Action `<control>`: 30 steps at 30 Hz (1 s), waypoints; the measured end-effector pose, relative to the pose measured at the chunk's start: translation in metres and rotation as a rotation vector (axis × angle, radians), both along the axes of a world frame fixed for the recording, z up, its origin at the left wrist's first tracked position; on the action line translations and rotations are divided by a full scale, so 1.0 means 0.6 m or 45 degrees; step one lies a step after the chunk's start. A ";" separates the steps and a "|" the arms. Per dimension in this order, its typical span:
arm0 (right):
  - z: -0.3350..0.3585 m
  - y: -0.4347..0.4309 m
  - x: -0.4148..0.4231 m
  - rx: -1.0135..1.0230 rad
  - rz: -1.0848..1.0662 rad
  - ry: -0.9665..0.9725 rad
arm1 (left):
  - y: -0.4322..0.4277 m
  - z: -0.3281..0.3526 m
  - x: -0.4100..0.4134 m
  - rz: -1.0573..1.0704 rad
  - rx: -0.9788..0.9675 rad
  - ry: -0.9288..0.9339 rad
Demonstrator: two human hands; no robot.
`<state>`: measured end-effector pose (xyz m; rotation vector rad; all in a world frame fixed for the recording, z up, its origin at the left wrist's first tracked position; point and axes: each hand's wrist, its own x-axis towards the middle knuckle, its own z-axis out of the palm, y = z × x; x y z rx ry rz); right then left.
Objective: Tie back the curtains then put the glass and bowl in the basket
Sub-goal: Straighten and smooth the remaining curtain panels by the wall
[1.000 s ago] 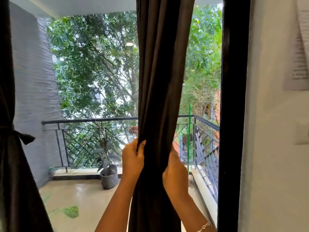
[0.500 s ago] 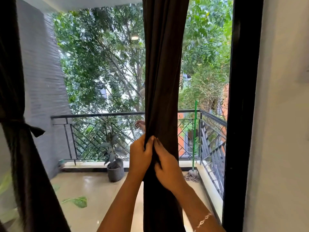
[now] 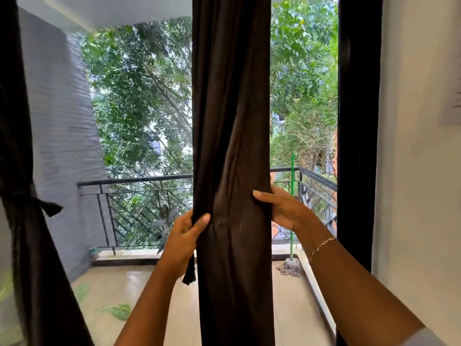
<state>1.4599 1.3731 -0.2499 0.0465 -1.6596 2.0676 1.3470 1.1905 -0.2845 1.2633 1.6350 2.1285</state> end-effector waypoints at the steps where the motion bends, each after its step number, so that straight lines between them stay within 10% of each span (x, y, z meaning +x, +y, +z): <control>1: 0.000 -0.004 -0.001 0.018 -0.061 -0.021 | 0.000 0.002 0.000 0.019 0.006 -0.006; 5: -0.017 -0.025 0.002 0.101 -0.370 0.002 | 0.002 0.004 0.000 0.200 0.015 0.103; 13: -0.122 -0.140 -0.018 1.086 -1.347 0.097 | 0.033 -0.004 0.017 0.615 0.011 0.389; 26: -0.151 -0.182 -0.030 1.356 -0.863 0.079 | 0.032 -0.011 0.053 0.487 -0.099 0.511; 30: -0.133 -0.137 -0.012 0.844 -0.783 0.337 | 0.025 -0.002 0.032 0.412 -0.174 0.443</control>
